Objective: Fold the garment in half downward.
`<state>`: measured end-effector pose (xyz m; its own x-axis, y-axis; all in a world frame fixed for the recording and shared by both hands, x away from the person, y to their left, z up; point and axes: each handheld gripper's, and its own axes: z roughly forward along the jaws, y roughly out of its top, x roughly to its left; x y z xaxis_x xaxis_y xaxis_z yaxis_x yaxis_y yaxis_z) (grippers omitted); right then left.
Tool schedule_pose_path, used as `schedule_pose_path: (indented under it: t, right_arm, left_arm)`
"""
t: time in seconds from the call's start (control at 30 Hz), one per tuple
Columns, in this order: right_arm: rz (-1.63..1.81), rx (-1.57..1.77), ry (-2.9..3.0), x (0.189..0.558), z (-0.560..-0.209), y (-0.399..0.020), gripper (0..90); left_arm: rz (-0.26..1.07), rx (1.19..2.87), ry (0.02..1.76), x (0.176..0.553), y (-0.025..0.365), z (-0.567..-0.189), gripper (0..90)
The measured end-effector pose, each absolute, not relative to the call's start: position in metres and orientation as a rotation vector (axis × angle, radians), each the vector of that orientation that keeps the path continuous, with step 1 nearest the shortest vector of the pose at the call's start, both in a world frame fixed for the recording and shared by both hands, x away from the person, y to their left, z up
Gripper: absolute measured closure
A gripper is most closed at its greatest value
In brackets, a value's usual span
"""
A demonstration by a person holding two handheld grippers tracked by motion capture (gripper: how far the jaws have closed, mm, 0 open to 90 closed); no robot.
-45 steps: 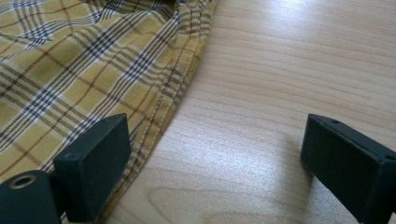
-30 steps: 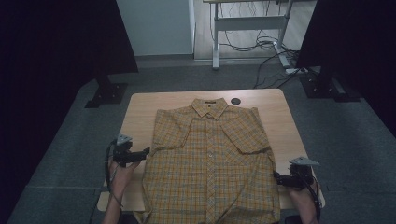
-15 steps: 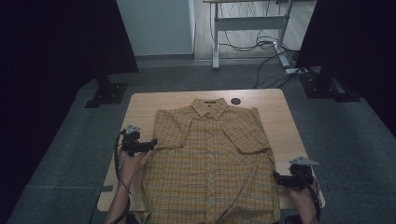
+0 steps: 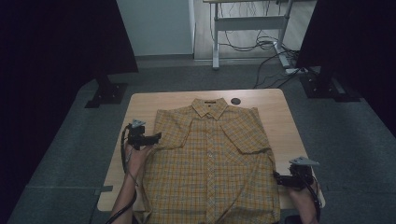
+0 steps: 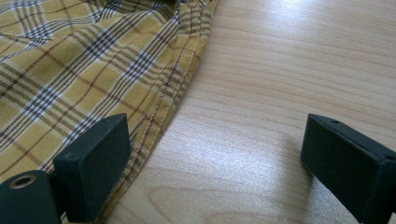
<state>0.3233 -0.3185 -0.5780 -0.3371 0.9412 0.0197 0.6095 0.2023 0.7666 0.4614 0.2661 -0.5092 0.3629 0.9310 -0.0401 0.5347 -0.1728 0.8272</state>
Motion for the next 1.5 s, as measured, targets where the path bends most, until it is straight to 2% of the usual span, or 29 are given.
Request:
schedule_pose_path:
  t: [0.5, 0.67, 0.87, 1.33, 1.5]
  right_arm:
    - [0.963, 1.440, 2.025, 0.323, -0.578, -0.319, 8.1]
    - [0.963, 1.439, 2.025, 0.323, -0.578, -0.319, 8.1]
    - [0.964, 1.440, 2.027, 0.324, -0.578, -0.319, 7.9]
    - [1.023, 1.493, 2.022, 0.332, -0.569, -0.322, 6.6]
    - [1.068, 1.502, 2.006, 0.347, -0.558, -0.321, 4.1]
  left_arm:
    - [0.670, 1.926, 1.351, 0.497, 0.240, -0.538, 15.1]
    - [0.641, 1.955, 1.383, 0.503, 0.240, -0.545, 13.5]
    - [0.668, 1.943, 1.367, 0.502, 0.239, -0.552, 10.3]
    - [0.680, 1.929, 1.390, 0.499, 0.238, -0.552, 10.4]
    - [0.683, 1.925, 1.392, 0.497, 0.238, -0.552, 11.1]
